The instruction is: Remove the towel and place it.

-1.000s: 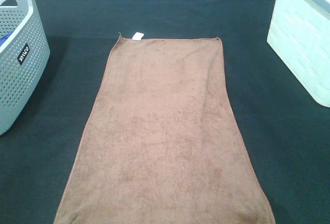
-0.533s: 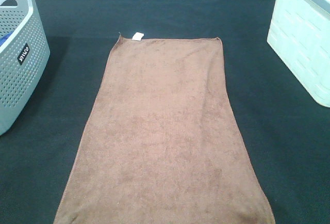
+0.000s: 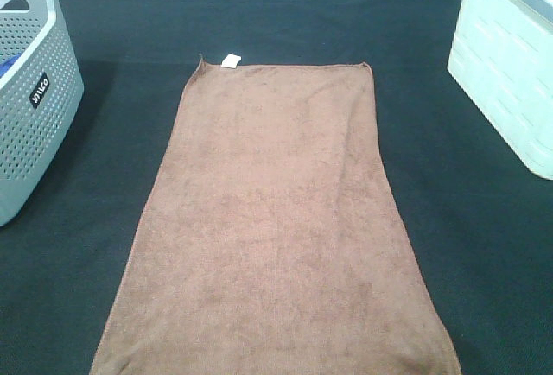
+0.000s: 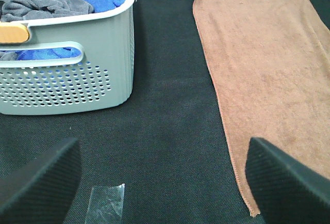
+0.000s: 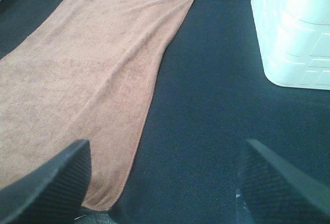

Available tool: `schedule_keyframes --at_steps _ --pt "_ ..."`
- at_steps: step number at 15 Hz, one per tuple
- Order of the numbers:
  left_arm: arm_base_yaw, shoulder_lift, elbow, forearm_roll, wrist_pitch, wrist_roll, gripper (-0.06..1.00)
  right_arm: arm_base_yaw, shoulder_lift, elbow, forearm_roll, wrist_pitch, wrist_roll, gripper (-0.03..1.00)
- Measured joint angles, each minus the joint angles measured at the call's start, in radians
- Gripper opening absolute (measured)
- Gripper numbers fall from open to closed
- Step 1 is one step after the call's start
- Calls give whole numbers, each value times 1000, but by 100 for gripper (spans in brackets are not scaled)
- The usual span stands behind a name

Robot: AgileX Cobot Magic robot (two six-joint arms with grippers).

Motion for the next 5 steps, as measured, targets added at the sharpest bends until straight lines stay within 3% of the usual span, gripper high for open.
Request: schedule_keyframes --at_steps 5 --pt "0 0 0 0 0 -1 81 0 0 0 0 0 1 75"
